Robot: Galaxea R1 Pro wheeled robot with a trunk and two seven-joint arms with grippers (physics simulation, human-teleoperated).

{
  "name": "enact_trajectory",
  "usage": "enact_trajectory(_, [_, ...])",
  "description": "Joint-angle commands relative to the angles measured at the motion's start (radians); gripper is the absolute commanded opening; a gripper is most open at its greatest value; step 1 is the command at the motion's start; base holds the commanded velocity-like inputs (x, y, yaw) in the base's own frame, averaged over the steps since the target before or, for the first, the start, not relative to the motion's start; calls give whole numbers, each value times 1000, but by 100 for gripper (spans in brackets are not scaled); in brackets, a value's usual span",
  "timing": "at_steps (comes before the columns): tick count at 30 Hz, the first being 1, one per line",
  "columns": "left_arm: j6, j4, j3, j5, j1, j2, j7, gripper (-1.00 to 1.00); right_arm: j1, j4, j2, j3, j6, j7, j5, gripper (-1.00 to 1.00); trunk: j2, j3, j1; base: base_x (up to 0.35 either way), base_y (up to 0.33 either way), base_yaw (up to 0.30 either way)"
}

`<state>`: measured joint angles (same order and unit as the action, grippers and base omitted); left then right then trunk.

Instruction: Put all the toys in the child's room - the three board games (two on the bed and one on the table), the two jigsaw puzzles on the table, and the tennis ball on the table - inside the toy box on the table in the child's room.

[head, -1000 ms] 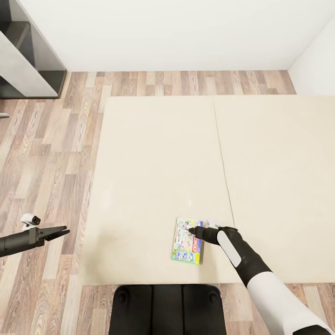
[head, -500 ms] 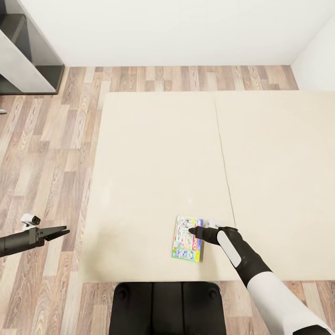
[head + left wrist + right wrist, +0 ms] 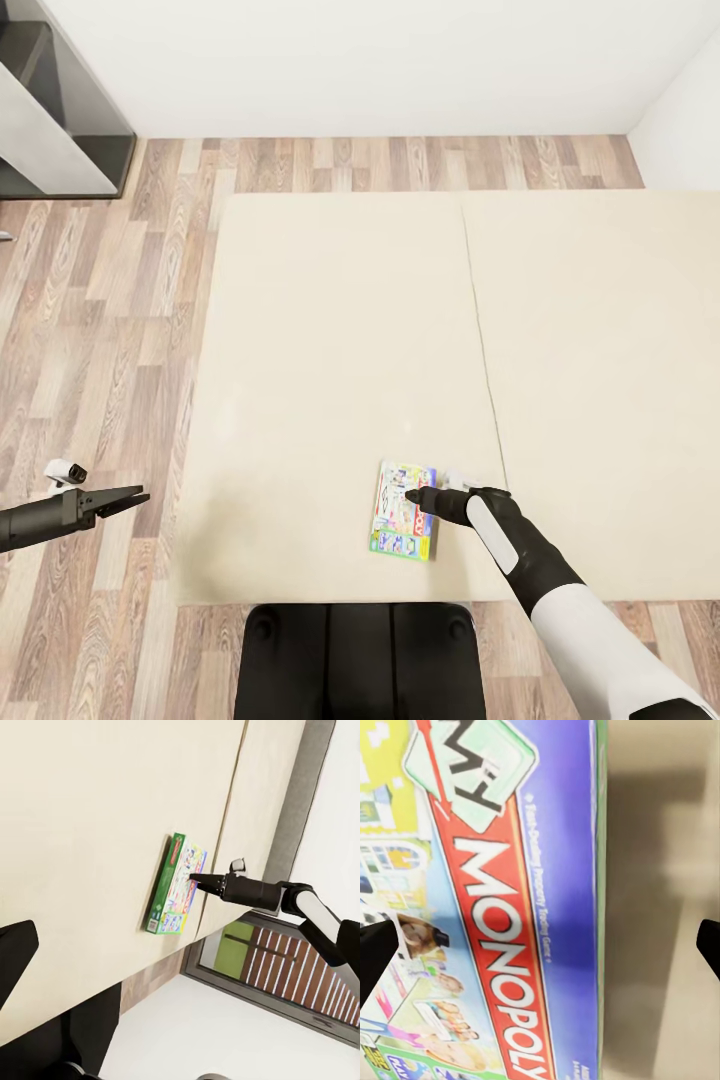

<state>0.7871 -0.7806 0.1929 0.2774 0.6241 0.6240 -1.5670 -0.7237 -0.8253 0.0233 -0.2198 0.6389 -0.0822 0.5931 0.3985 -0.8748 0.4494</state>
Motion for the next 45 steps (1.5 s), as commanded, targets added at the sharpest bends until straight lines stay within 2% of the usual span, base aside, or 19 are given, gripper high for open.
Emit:
enact_trajectory(1, [11, 0, 0, 0, 0, 0, -4, 100, 0, -2, 1, -4, 2, -9, 10, 100, 2, -1, 1, 0, 0, 0])
enact_trajectory(45, [11, 0, 0, -1, 0, 0, -4, 100, 0, -7, -2, -4, 3, -5, 9, 100, 2, -8, 1, 0, 0, 0])
